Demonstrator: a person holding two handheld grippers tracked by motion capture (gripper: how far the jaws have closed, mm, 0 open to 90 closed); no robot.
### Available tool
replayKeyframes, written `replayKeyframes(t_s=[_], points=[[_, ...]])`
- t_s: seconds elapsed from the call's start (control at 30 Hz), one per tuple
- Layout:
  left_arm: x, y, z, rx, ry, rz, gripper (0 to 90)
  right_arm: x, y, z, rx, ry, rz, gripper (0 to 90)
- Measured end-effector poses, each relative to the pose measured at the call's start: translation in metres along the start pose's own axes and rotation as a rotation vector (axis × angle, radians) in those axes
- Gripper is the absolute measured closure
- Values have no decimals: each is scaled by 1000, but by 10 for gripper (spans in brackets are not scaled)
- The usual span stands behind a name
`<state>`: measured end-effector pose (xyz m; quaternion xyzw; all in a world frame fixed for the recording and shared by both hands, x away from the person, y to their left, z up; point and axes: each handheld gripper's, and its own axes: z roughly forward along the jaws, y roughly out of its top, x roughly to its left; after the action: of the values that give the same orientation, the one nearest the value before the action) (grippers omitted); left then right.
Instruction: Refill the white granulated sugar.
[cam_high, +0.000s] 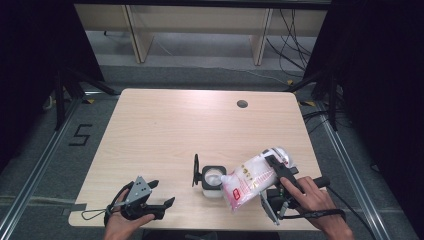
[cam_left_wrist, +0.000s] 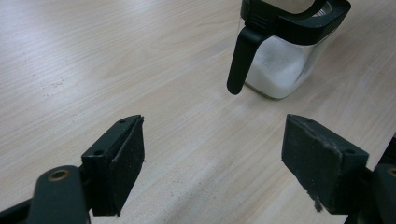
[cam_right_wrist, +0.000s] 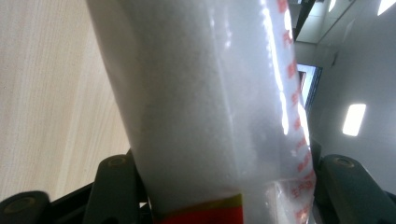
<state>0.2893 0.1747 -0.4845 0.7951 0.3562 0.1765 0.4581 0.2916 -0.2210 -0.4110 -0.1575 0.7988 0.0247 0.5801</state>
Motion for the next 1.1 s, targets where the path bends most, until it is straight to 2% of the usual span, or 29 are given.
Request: replayKeyframes(t_s=[0.03,0.07,0.1,0.17,0.23,0.3,0.37,0.4,0.43,0.47,0.5,0.57,0.63,0.67,0.77,0.87,0.9,0.93,0.97,1.0,1.03,1.07,1.1], points=[[0,0,0,0,0,0,206,-3,1,0,-3,-1,-44,456],[0,0,0,0,0,0,206,-2,1,0,1,2,-26,457],[0,0,0,0,0,0,205,2,0,-1,20,12,35,457],[0,0,0,1,0,0,206,-1,-1,1,-3,9,2,458],[0,0,0,1,0,0,205,0,-1,0,13,9,22,458],[0,0,0,0,0,0,206,-1,-3,1,-2,10,11,459],[0,0,0,1,0,0,205,-1,-3,1,1,10,22,460],[0,0,0,0,0,0,205,-2,-4,2,-14,11,7,460],[0,0,0,0,0,0,206,0,-5,2,-6,17,34,461],[0,0,0,0,0,0,205,-2,-6,3,-19,18,3,461],[0,0,0,0,0,0,206,3,-6,2,-1,25,75,462],[0,0,0,1,2,-7,205,3,-7,3,-3,29,68,462],[0,0,0,4,4,-3,206,0,-7,5,-24,26,22,463],[0,-1,0,4,2,-11,205,1,-7,4,-22,27,32,463],[1,0,0,-2,-1,8,205,2,-7,3,-19,33,70,464],[1,0,0,-2,0,-1,205,0,-7,3,-33,27,56,465],[1,0,0,-4,-1,7,206,3,-9,4,-39,40,105,466],[1,0,0,-1,1,0,205,2,-10,5,-56,40,80,467],[1,0,0,-3,0,-2,206,6,-11,4,-42,47,130,467],[1,0,0,-3,-1,2,205,4,-11,5,-53,45,98,467],[1,0,0,-3,1,-2,205,7,-13,5,-52,46,135,468],[1,0,0,-3,1,-2,205,7,-13,5,-52,46,135,468],[1,0,-1,-4,0,5,205,8,-15,6,-59,56,158,469]])
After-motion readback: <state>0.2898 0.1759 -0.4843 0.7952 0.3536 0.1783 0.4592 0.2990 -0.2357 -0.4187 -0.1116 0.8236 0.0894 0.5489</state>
